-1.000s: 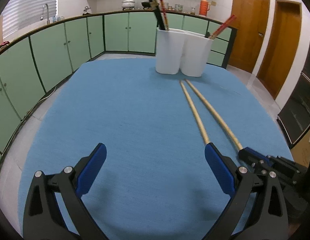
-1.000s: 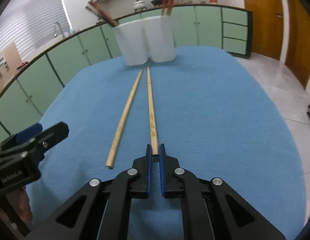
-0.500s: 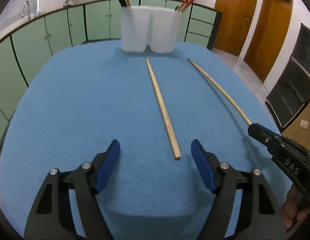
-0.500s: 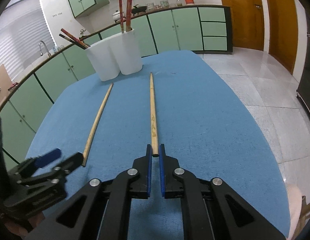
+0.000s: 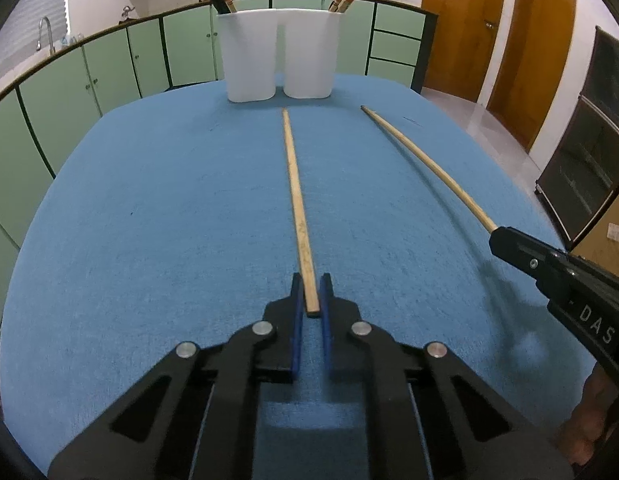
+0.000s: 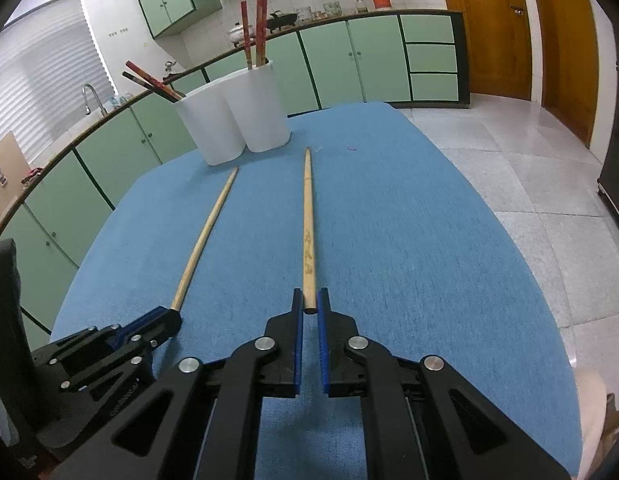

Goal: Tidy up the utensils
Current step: 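Lift both wooden chopsticks and carry them above the white holder, then lower both wooden chopsticks into the holder and open both tools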

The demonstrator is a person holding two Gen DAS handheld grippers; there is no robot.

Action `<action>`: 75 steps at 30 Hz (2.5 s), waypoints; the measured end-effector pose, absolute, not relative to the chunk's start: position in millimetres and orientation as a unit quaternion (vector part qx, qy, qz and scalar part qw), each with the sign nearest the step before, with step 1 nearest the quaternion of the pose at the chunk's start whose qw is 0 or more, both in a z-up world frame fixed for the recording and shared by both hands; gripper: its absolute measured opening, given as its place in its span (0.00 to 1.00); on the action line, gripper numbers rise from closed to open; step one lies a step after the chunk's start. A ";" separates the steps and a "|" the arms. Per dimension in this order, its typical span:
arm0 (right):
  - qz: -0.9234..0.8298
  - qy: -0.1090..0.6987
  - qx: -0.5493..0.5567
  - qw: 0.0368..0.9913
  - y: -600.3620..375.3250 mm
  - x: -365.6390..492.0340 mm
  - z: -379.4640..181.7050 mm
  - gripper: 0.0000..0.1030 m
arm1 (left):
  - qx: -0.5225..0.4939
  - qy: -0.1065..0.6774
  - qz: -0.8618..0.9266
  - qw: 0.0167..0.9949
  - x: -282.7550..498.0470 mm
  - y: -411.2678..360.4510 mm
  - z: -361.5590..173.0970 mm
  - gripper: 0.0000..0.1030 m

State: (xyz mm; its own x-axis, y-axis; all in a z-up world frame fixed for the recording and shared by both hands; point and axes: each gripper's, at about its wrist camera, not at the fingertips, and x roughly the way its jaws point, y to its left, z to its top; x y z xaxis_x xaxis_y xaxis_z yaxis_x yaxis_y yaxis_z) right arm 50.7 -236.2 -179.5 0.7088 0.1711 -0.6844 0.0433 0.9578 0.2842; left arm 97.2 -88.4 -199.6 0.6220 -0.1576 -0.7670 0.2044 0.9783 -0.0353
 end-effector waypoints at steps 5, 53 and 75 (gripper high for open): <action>0.035 0.372 0.138 0.917 -238.4 49.9 -175.4 0.06 | 0.024 0.419 -0.104 0.902 93.9 -85.5 -194.5 0.06; 0.150 0.152 0.058 0.975 -234.9 110.2 73.1 0.06 | -0.013 0.130 -0.130 0.983 146.8 -56.3 65.2 0.06; 0.123 0.162 0.036 0.978 -221.5 246.2 71.3 0.06 | 0.001 0.076 -0.095 0.993 285.3 -91.2 63.4 0.06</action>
